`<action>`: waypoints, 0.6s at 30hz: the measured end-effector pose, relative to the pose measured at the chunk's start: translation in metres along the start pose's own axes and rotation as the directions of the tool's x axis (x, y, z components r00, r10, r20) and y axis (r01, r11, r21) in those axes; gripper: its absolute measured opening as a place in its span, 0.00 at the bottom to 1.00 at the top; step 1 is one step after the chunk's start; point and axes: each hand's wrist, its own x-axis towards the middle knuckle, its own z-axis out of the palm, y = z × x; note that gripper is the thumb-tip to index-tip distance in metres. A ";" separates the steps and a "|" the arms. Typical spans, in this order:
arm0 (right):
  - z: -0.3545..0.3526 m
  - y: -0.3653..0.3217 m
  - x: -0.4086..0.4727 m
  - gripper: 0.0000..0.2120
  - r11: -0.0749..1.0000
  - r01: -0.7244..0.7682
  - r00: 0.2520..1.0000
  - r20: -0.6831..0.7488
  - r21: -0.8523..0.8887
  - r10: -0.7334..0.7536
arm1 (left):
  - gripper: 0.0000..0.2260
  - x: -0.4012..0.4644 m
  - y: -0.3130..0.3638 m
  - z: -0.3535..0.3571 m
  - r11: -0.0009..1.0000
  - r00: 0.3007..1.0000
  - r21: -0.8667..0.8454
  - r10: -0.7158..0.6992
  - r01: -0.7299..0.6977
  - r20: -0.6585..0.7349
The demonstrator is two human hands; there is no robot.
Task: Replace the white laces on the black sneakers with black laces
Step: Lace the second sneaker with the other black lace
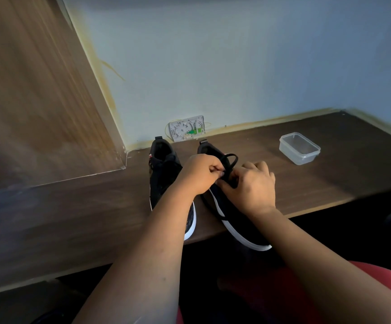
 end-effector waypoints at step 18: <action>-0.036 0.007 0.020 0.15 0.968 0.243 0.868 0.433 0.058 -0.244 | 0.10 -0.001 0.001 -0.001 1.000 1.000 0.014 -0.017 0.017 -0.011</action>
